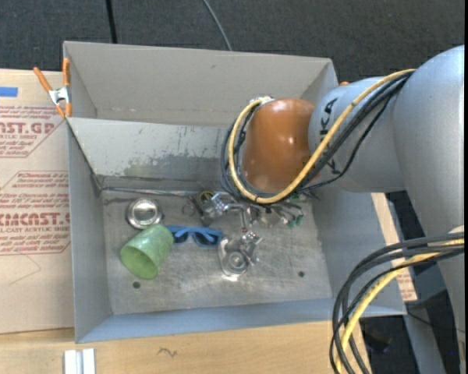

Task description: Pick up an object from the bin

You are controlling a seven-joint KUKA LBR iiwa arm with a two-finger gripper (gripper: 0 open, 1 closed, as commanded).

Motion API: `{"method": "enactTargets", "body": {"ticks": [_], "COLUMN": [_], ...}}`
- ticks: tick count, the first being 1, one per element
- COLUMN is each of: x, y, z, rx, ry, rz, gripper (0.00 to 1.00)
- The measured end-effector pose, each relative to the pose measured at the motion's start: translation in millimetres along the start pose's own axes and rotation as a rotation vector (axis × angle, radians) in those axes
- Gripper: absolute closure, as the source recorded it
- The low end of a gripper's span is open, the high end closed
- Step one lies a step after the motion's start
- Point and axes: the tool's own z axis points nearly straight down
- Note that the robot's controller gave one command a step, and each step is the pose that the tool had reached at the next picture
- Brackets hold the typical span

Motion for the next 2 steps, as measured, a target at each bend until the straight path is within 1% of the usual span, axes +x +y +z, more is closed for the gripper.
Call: {"method": "enactTargets", "body": {"ticks": [1, 2], "x": [-36.1, -60.0], "y": [28.6, 57.8], "z": [-5.8, -2.0], "rx": [-0.009, -0.002], "ry": [-0.004, 0.001], "rz": [-0.039, -0.166], "gripper": [0.00, 0.00]}}
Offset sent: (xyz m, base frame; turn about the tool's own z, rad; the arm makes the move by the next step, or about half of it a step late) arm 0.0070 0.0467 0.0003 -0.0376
